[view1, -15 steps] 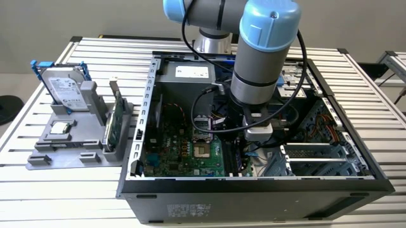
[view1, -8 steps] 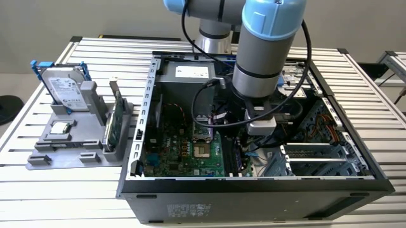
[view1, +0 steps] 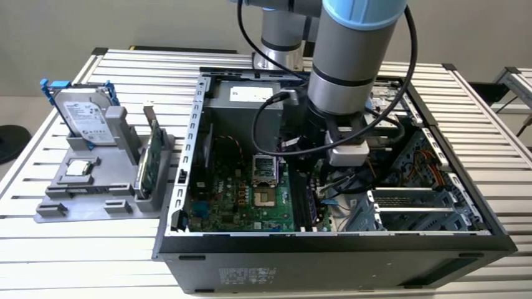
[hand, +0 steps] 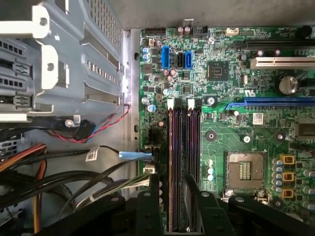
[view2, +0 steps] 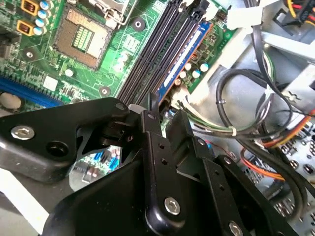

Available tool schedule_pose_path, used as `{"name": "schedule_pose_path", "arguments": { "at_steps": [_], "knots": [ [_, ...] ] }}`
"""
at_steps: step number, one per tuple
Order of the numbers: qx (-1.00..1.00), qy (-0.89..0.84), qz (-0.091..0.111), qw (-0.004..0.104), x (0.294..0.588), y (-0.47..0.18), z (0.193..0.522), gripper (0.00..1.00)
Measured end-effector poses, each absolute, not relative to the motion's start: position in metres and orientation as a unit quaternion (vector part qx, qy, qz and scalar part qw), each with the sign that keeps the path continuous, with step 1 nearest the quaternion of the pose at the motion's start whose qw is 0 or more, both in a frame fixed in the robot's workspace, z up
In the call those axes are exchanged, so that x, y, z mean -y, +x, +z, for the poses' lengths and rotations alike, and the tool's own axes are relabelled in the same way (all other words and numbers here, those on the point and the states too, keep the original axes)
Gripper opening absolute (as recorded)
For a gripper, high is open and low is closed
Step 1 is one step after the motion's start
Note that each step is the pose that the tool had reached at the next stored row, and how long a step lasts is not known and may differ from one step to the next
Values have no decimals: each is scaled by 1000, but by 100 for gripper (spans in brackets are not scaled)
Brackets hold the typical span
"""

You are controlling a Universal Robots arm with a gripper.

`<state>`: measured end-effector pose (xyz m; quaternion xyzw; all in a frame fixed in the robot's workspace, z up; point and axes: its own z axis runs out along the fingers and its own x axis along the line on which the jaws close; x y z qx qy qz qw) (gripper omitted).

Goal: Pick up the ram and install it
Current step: 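Press down the ram until it locks into place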

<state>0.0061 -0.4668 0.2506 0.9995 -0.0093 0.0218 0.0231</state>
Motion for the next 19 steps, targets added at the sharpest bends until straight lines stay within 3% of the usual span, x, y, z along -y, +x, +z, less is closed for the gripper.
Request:
{"name": "schedule_pose_path", "arguments": {
  "at_steps": [9, 10, 19],
  "knots": [
    [9, 999, 21, 27, 467, 6, 254, 100],
    [9, 999, 21, 28, 467, 6, 254, 0],
    [9, 999, 21, 31, 467, 6, 254, 0]
  ]
}}
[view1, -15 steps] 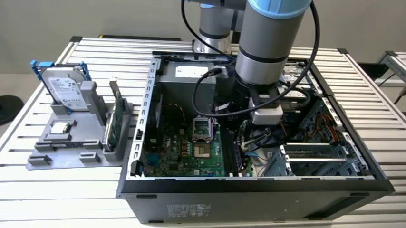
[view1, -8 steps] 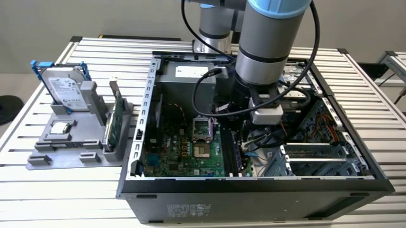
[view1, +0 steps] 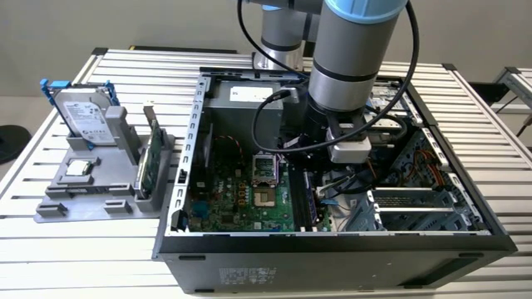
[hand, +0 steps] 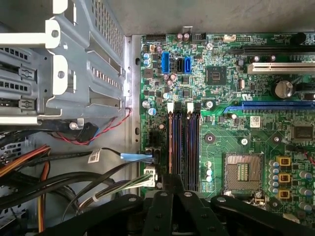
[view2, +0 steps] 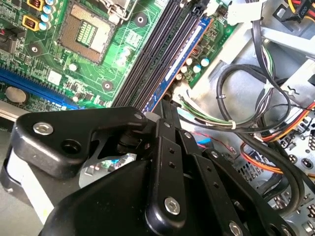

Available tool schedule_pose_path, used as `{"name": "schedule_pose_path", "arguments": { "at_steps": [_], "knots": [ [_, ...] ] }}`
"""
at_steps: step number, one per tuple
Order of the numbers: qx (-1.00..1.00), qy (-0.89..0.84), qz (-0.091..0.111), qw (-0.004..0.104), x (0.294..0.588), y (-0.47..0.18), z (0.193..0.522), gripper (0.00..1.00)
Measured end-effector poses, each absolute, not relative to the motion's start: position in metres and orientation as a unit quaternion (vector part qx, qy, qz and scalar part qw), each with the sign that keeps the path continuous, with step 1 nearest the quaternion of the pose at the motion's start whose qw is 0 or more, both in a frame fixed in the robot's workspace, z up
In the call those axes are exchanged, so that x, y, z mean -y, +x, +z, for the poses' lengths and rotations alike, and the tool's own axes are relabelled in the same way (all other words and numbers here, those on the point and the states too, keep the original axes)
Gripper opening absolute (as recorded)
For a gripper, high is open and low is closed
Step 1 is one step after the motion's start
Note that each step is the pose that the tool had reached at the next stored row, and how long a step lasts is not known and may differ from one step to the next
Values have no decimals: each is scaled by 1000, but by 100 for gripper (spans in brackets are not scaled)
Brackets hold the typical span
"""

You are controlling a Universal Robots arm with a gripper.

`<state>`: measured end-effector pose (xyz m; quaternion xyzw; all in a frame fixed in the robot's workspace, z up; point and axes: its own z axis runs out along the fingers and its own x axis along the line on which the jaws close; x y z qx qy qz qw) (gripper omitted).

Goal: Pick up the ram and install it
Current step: 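Press down the ram until it locks into place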

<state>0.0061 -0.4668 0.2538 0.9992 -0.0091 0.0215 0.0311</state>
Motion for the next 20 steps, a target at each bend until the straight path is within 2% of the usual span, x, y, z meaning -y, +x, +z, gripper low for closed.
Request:
{"name": "schedule_pose_path", "arguments": {
  "at_steps": [20],
  "knots": [
    [9, 999, 22, 39, 467, 6, 254, 0]
  ]
}}
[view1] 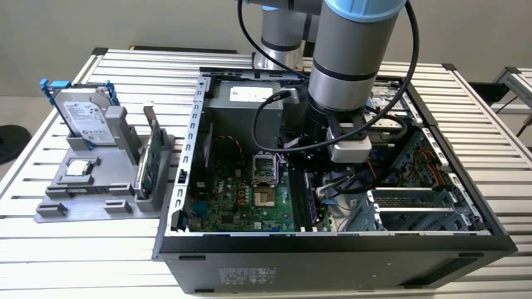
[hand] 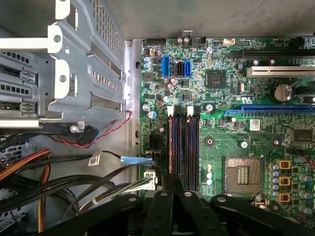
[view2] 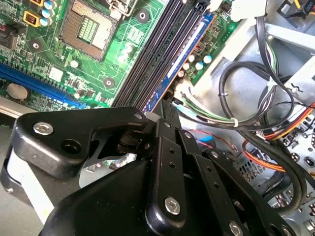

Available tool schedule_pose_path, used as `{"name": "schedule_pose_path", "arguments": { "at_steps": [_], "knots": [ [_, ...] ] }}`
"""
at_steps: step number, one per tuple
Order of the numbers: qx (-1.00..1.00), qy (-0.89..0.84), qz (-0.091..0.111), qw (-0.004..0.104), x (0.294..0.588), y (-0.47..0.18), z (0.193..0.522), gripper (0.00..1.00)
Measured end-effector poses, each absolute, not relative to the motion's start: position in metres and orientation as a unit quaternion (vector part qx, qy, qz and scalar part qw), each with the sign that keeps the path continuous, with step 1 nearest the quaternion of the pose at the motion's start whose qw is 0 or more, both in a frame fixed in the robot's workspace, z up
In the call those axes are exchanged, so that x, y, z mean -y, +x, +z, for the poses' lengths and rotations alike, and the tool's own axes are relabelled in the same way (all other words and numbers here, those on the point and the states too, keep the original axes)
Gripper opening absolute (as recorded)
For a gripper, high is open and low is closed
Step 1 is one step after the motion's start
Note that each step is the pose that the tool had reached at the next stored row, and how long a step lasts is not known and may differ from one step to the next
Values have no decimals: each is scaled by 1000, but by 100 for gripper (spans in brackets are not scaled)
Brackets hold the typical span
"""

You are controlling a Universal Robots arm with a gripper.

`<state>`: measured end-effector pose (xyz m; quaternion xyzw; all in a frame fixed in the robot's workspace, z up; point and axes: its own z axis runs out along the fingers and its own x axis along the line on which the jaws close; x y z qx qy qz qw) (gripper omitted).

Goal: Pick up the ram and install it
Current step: 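Press down the ram until it locks into place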

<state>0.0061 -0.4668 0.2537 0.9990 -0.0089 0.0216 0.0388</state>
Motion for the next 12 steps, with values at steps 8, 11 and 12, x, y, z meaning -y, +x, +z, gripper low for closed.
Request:
{"name": "schedule_pose_path", "arguments": {
  "at_steps": [8, 11, 12],
  "knots": [
    [9, 999, 22, 42, 467, 6, 254, 0],
    [9, 999, 22, 43, 467, 6, 254, 0],
    [9, 999, 22, 43, 467, 6, 254, 0]
  ]
}}
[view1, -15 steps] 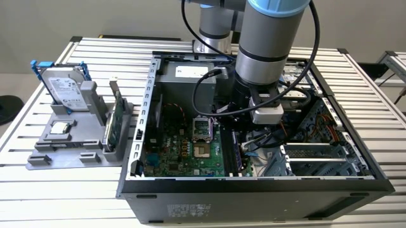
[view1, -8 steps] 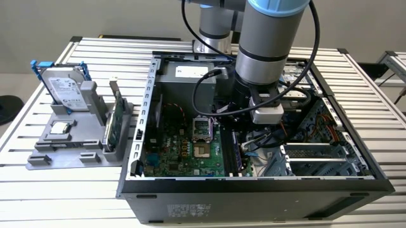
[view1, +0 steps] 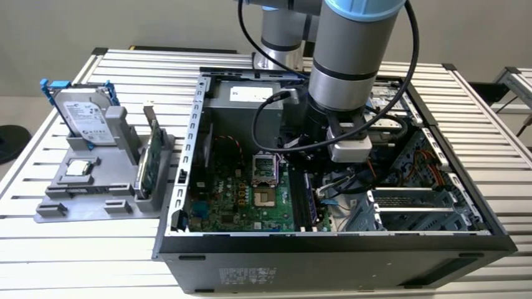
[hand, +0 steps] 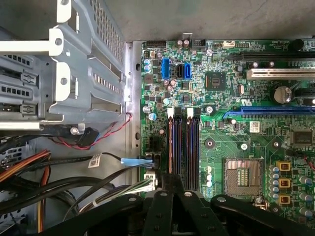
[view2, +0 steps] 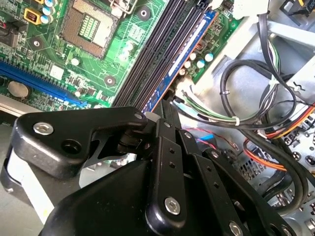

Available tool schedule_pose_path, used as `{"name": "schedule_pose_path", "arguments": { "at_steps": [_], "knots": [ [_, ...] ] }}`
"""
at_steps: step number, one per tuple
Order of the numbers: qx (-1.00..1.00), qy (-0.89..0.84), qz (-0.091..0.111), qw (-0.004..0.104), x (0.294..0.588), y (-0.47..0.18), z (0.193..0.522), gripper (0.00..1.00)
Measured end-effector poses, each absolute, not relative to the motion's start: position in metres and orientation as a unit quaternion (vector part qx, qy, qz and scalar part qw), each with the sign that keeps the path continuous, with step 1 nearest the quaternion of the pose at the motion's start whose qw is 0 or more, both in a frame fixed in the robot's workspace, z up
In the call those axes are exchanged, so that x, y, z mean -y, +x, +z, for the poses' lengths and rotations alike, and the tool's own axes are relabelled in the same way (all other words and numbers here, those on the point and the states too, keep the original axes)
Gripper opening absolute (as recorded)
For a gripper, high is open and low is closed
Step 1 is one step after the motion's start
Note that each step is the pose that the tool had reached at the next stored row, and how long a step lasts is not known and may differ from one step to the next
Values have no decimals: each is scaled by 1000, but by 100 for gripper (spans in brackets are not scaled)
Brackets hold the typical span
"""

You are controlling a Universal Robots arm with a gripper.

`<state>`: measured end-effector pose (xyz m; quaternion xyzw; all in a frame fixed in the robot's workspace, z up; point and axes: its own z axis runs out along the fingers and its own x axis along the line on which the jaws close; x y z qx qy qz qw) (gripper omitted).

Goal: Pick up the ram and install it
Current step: 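Press down the ram until it locks into place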

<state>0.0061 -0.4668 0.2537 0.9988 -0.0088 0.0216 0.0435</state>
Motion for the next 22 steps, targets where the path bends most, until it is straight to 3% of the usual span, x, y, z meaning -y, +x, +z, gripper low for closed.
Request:
{"name": "schedule_pose_path", "arguments": {
  "at_steps": [22],
  "knots": [
    [-42, 998, 24, 45, 467, 6, 254, 0]
  ]
}}
